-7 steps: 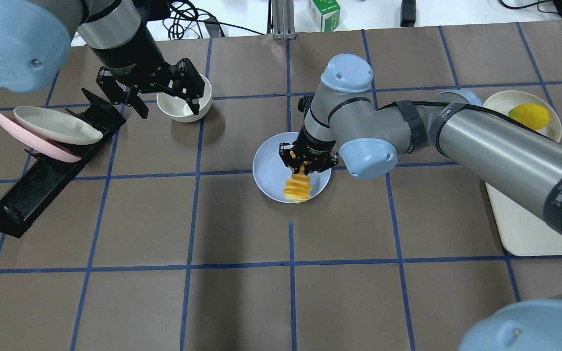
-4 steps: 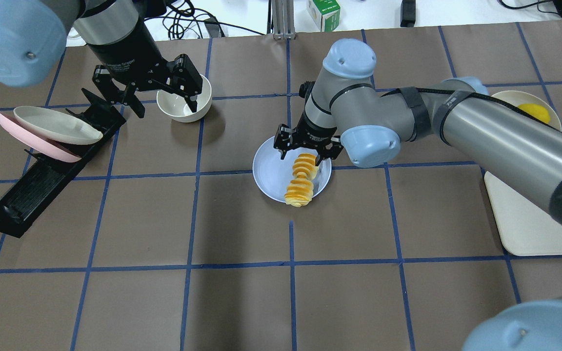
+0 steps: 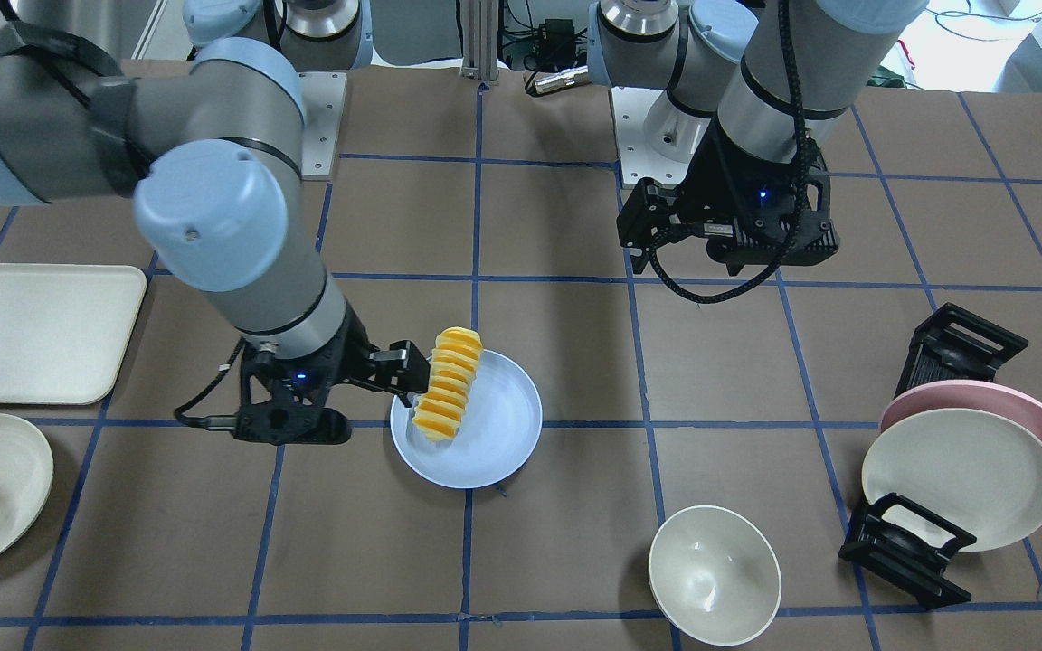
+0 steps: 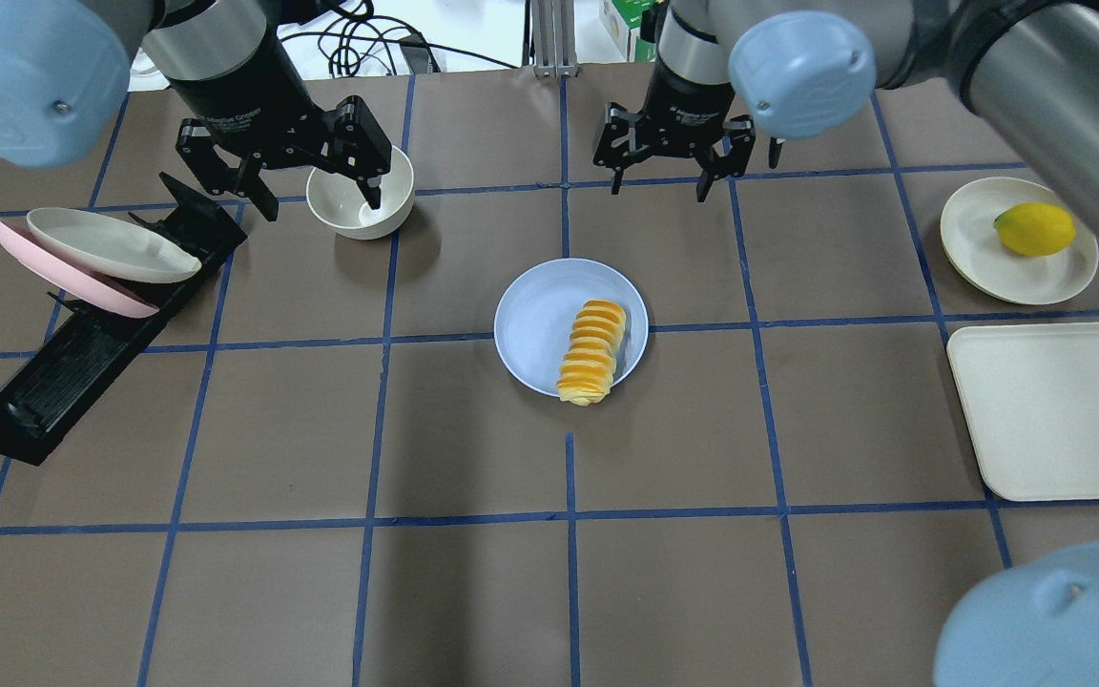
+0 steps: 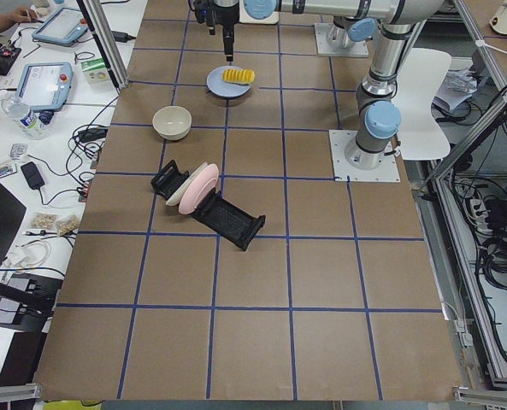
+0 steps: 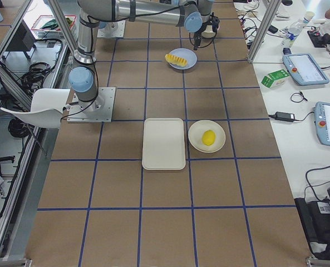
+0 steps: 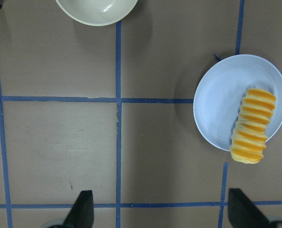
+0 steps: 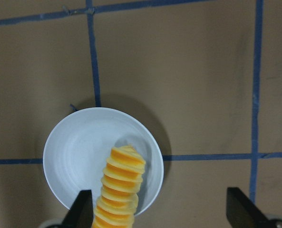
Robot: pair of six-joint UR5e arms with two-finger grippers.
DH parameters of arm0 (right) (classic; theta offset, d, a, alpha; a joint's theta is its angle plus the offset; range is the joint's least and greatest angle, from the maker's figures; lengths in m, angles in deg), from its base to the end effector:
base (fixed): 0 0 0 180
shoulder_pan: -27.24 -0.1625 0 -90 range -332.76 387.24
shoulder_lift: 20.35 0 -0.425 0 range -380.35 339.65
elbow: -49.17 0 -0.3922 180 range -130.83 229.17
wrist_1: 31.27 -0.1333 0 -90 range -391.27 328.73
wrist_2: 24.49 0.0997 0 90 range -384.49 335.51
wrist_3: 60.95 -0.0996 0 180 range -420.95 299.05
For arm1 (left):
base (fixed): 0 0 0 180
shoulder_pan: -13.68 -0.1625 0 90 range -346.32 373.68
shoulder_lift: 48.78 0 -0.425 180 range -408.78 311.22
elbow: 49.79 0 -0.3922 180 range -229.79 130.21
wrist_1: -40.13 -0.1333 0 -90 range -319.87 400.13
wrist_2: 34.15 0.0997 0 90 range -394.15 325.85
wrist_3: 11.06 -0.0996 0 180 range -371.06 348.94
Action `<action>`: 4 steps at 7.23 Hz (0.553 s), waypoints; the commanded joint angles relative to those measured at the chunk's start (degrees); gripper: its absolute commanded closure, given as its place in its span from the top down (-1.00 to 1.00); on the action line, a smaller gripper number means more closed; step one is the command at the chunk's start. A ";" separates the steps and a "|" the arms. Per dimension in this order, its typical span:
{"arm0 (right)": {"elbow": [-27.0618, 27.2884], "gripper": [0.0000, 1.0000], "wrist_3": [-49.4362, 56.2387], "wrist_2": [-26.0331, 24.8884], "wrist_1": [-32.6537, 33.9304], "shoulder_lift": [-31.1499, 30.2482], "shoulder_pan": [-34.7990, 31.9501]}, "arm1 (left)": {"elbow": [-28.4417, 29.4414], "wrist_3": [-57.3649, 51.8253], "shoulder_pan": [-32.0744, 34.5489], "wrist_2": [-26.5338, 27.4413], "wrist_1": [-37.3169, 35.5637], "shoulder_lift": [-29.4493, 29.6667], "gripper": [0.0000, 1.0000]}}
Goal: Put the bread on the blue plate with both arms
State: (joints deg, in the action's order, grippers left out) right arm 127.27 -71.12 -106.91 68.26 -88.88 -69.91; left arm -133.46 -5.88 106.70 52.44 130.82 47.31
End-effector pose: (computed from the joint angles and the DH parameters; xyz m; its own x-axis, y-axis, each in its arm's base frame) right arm 0.2252 -0.6187 0.3940 -0.9901 0.0538 -0.1297 0.0512 0.9984 0.0240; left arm -0.1673 -0.5281 0.4865 -0.9976 -0.0382 0.0585 -0.0375 0.9992 0.0132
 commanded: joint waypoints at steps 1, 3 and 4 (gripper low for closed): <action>-0.76 1.00 4.20 -0.46 -1.52 -4.92 3.63 | 0.00 0.09 -0.03 -0.37 -0.16 0.06 1.00; 0.20 1.00 5.42 -3.25 -7.11 -11.93 3.72 | 0.09 0.09 -0.03 -0.37 -0.25 0.06 1.00; 2.56 1.00 9.34 -4.57 -9.41 -14.32 3.55 | 0.09 0.09 -0.03 -0.37 -0.16 0.06 1.00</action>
State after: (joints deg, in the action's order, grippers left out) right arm 127.66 -65.24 -109.84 62.03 -99.42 -66.34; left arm -133.41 -5.79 106.66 52.06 130.60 47.36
